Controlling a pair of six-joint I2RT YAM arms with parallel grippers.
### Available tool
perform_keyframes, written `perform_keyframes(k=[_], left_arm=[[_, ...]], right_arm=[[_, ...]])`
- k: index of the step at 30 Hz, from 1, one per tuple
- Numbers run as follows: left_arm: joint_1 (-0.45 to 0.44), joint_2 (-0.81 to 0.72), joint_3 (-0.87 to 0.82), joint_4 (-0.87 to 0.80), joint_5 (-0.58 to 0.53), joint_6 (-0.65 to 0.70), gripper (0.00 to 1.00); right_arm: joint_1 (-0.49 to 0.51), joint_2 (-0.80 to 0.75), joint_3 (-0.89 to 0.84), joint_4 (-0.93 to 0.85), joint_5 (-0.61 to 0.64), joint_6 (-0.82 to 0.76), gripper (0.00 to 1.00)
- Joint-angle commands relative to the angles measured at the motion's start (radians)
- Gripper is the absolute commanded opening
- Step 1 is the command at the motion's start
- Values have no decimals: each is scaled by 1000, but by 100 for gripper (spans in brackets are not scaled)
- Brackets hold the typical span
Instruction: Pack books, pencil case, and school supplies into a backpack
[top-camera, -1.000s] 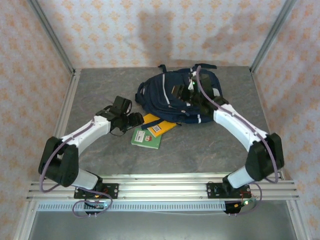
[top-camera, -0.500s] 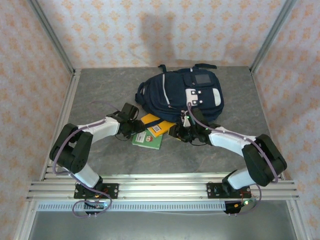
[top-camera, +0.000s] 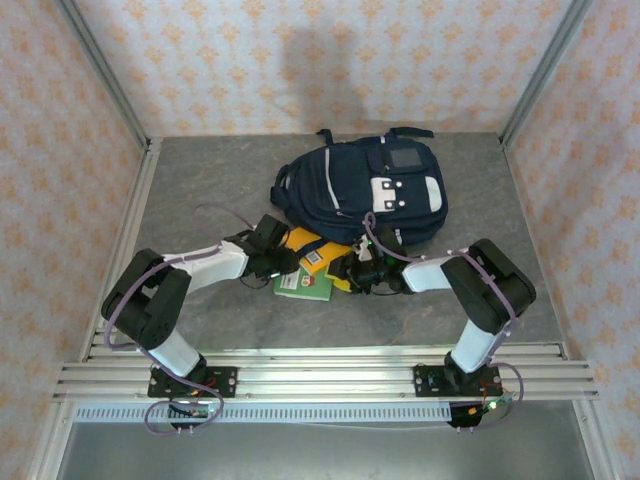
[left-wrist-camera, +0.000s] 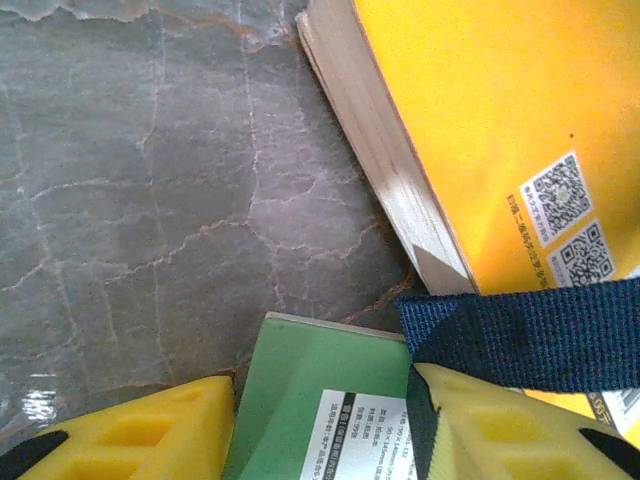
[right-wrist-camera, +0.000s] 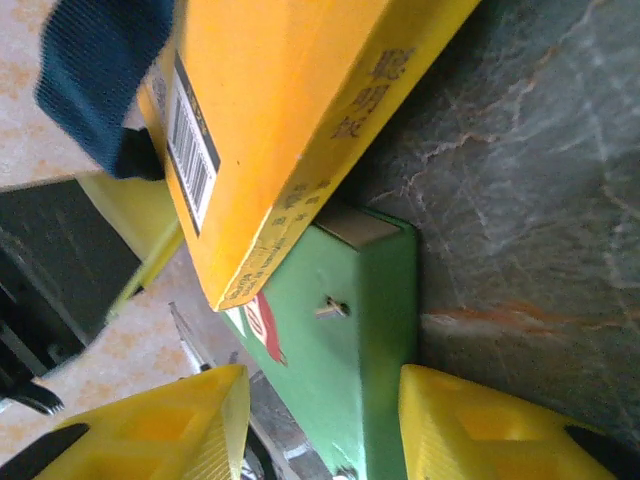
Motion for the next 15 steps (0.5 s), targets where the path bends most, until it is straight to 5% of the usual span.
perform_keyframes(k=[1,8,13,15], left_arm=[[-43,18,-11,-11,47,9,48],[-58,20,-14,-6,63,12,47],[-59,18,-30,12,80,4,47],[-58,11,-35,7,73,7,47]], right_arm=[[28,75,-7,140,-21,51,43],[31,44,-48,341,-63,167,43],[33,-13,-42,193,-41,81,46],[33,-45,-22,8,0,-25,46]])
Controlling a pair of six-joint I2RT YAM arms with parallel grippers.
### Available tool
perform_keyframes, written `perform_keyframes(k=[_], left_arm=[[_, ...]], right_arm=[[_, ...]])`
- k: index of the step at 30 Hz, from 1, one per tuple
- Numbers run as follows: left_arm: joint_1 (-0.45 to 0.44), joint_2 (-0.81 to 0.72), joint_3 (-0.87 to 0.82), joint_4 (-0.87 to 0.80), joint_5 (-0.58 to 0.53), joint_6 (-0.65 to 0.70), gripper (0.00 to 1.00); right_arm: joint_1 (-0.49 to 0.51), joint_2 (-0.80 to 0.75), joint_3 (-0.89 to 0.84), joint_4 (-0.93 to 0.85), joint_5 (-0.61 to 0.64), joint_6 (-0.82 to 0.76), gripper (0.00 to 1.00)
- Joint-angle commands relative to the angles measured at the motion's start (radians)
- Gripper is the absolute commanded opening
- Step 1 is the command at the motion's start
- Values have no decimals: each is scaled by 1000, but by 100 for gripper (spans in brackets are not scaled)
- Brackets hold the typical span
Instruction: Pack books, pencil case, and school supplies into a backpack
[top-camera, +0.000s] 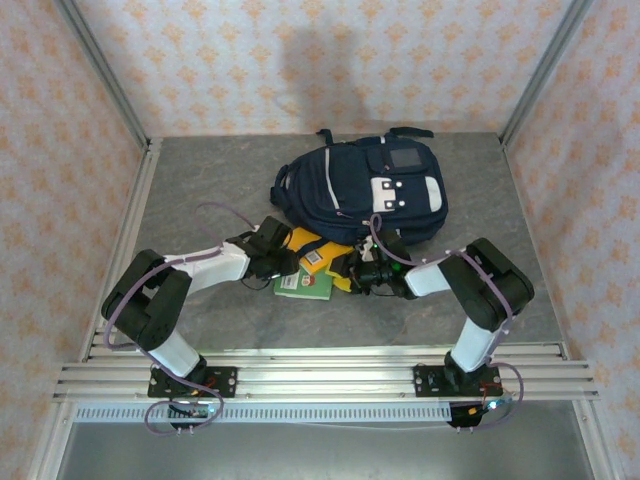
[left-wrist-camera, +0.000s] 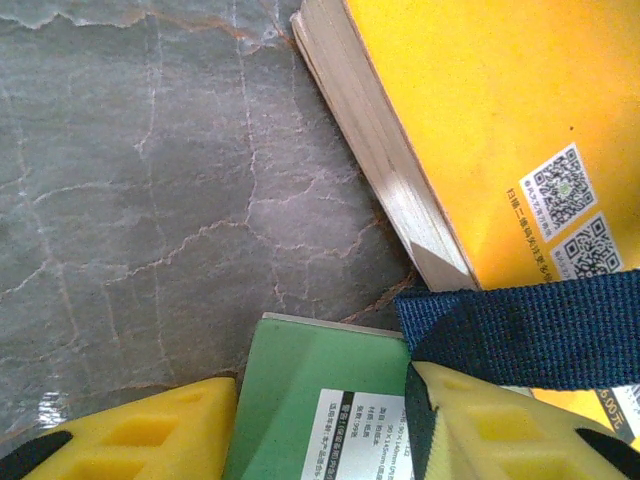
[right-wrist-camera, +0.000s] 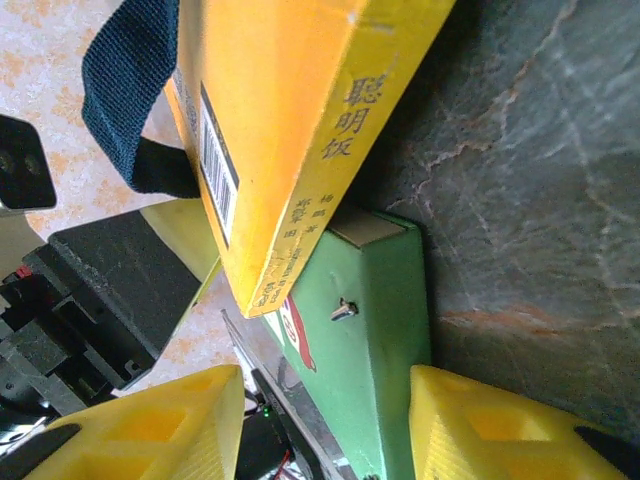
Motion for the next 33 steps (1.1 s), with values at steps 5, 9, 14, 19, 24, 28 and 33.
perform_keyframes(k=[5,9,14,19,24,28,33], left_arm=[[-45,-2,-50,4,93,-2,47],[-47,2,-57,21,103,-7,47],[-63,10,-42,29,116,-6,47],[-85,2,-32,23,124,-3,47],[-106,-12,-32,26,141,-6,47],[-115,-22,-51,50,164,-21,47],[-120,0,-59,72,191,-21,46]], right_arm=[[44,-143,104,-602,231,-368,47],[45,-141,114,-669,252,-379,47],[53,-92,123,-605,191,-355,47],[60,-82,138,-545,152,-322,47],[64,-76,139,-510,127,-288,47],[64,-75,126,-481,113,-263,47],[64,-96,91,-379,72,-192,47]])
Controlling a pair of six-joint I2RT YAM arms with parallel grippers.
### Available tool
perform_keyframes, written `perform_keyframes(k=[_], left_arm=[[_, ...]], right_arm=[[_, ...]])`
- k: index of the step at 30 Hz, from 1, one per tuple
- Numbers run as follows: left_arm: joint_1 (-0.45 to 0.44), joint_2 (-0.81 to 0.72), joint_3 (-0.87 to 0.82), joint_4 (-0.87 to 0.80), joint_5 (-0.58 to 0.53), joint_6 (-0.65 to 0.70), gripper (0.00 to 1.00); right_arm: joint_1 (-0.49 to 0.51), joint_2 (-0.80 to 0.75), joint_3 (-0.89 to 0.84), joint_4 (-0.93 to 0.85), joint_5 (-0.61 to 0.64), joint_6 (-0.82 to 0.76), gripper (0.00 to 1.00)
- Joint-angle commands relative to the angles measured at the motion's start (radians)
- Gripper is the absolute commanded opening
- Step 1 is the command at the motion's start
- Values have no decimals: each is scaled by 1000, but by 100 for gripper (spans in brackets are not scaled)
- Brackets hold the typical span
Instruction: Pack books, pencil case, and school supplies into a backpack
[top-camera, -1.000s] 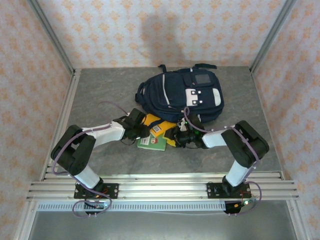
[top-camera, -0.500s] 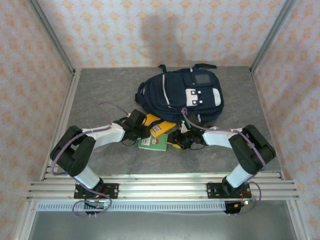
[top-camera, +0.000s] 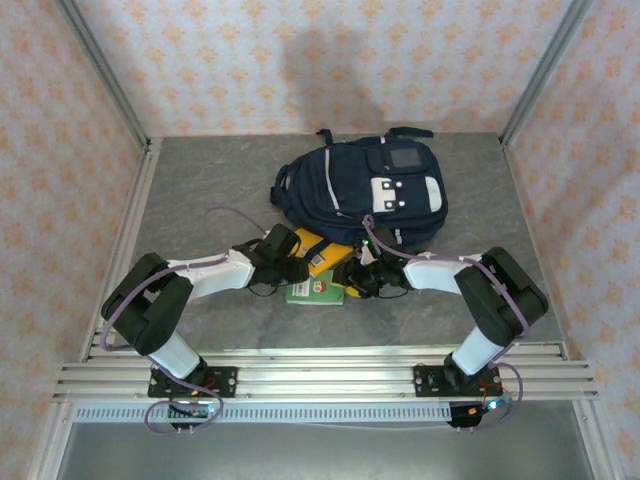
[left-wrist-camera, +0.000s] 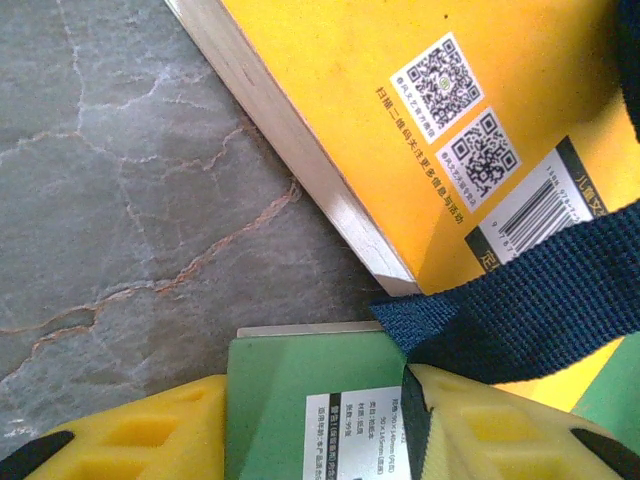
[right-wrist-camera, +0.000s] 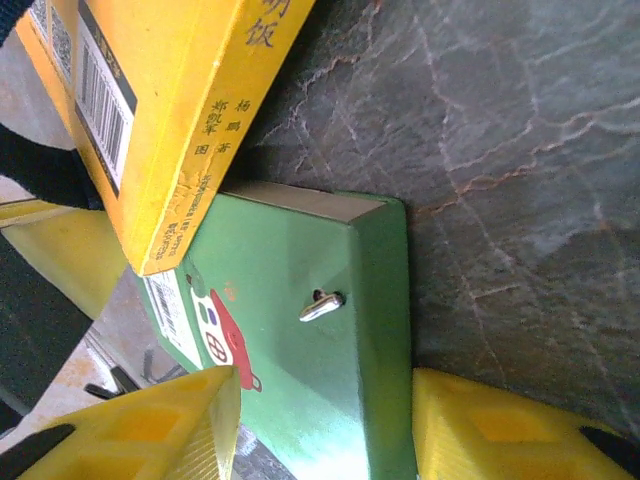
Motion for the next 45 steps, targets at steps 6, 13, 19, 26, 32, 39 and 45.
perform_keyframes(k=[6,13,19,26,32,39,45], left_arm=[[-36,3,-26,4,141,-16,46],[-37,-10,-30,-3,140,-15,46],[-36,-28,-48,15,155,-27,45],[-36,-63,-69,24,168,-36,45],[-35,-157,-68,-85,110,-21,54],[-14,-354,-44,-254,71,-18,60],[68,-498,37,-353,144,-33,62]], right_arm=[[23,-101,-55,211,-102,164,47],[23,-176,-63,228,-117,203,47],[23,-119,-97,336,-120,250,47],[26,-18,-97,374,-106,239,38],[26,-134,-89,189,-60,115,7],[26,-379,30,-214,21,-168,0],[50,-512,156,-390,184,-458,0]])
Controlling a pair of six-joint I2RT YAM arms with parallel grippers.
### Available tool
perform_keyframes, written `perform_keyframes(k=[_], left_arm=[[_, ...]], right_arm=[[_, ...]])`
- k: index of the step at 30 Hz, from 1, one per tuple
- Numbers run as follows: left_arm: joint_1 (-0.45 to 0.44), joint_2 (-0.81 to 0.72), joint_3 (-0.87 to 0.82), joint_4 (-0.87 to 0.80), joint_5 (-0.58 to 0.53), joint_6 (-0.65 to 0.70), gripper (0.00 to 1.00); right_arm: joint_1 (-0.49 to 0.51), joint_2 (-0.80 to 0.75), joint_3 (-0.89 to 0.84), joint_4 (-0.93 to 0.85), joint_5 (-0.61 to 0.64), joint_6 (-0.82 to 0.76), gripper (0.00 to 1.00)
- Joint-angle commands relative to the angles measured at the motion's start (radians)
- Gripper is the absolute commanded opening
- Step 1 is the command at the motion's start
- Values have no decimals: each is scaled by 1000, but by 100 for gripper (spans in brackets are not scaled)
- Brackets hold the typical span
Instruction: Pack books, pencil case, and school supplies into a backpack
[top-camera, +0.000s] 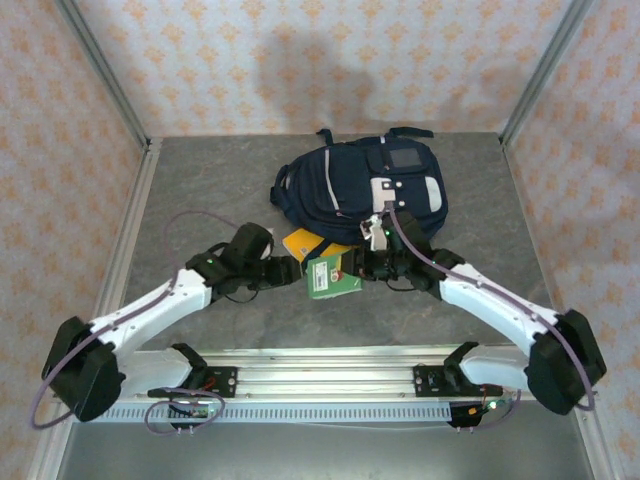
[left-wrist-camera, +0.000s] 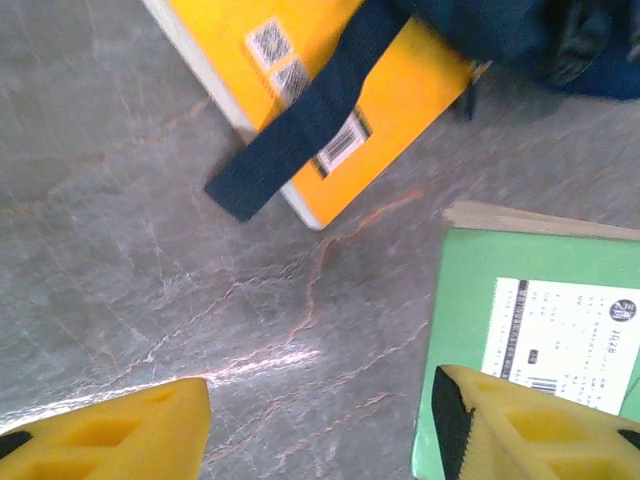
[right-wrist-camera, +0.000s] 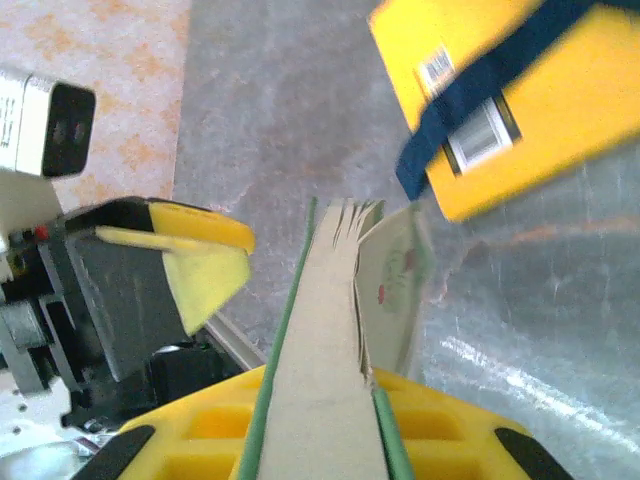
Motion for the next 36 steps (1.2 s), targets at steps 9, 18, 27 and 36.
perform_keyframes(k=[9,18,27,36], left_arm=[[129,-74,154,-49,255,-115,65],[143,-46,222,29,422,-197,72],[164,18,190,174,592,-258,76],[160,34,149,291,587,-352,81]], right_arm=[[148,-158,105,-2,473,-1033,0],[343,-217,-59,206,705,-1809,0],[411,-286,-133,339,743,-1977,1],[444,-284,-151,404,800,-2033,0]])
